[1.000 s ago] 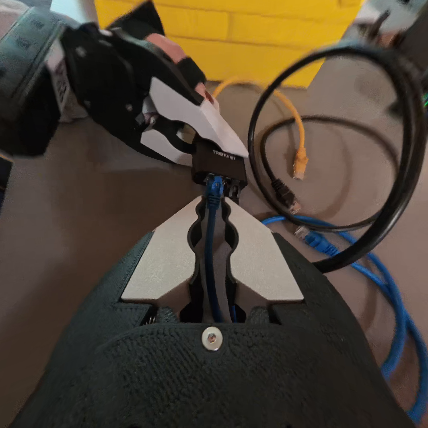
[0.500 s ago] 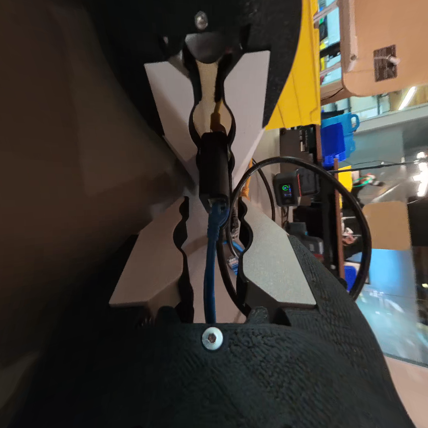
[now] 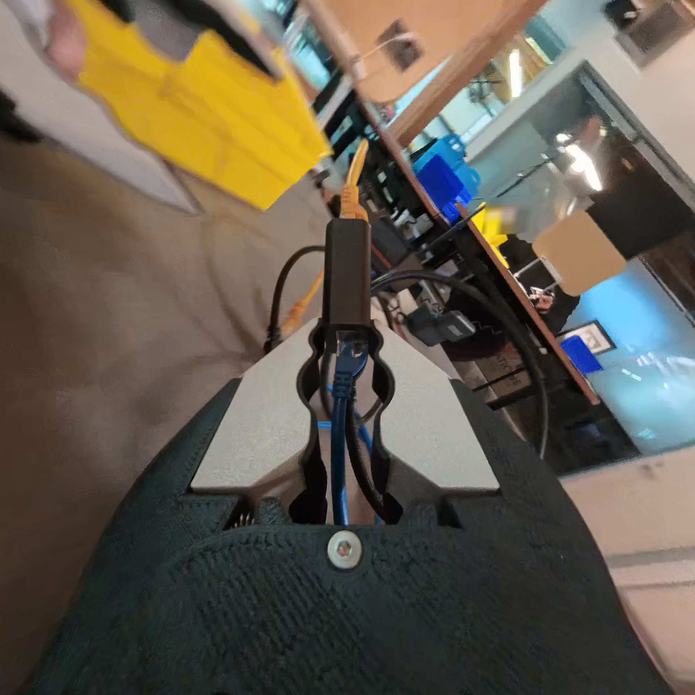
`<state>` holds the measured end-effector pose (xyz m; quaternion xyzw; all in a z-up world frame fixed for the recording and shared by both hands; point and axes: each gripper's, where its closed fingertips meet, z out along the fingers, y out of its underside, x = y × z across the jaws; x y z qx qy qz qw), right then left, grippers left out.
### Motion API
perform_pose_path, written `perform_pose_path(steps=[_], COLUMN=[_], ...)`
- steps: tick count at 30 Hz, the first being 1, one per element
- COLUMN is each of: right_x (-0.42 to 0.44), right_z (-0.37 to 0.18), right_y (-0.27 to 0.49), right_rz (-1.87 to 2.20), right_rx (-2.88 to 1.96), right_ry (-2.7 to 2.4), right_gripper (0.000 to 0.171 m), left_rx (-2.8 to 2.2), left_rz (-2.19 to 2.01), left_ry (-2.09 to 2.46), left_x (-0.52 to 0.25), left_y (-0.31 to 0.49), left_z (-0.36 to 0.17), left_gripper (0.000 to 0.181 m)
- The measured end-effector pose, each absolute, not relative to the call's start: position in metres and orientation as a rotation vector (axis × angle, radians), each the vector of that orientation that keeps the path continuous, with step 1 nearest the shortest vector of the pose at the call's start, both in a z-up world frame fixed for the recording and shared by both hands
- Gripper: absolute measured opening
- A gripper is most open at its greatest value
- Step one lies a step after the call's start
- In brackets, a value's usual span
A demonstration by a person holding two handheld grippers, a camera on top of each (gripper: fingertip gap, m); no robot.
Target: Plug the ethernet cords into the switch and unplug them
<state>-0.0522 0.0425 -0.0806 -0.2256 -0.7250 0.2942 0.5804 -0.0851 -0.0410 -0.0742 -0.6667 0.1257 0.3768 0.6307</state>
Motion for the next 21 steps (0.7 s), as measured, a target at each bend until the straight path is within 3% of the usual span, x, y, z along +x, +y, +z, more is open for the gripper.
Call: perform_pose_path(steps=[7,15,21], right_x=[-0.027,0.009,0.020], right_z=[0.043,0.187,0.242], right_y=[0.114,0.188,0.253], right_rz=[0.880,0.837,0.742], right_rx=[-0.603,-0.529,-0.564], right_ry=[-1.388,-1.269,-1.235], right_gripper=[0.022,0.021,0.021], left_rx=[-1.526,-1.546,-1.563], left_rz=[0.812,0.787,0.783], left_ry=[0.315,0.307,0.309], left_x=[-0.081,-0.082,-0.083], left_y=[-0.042,-0.042,-0.042], left_z=[-0.077,-0.080,-0.084], left_gripper=[0.076,0.068,0.064])
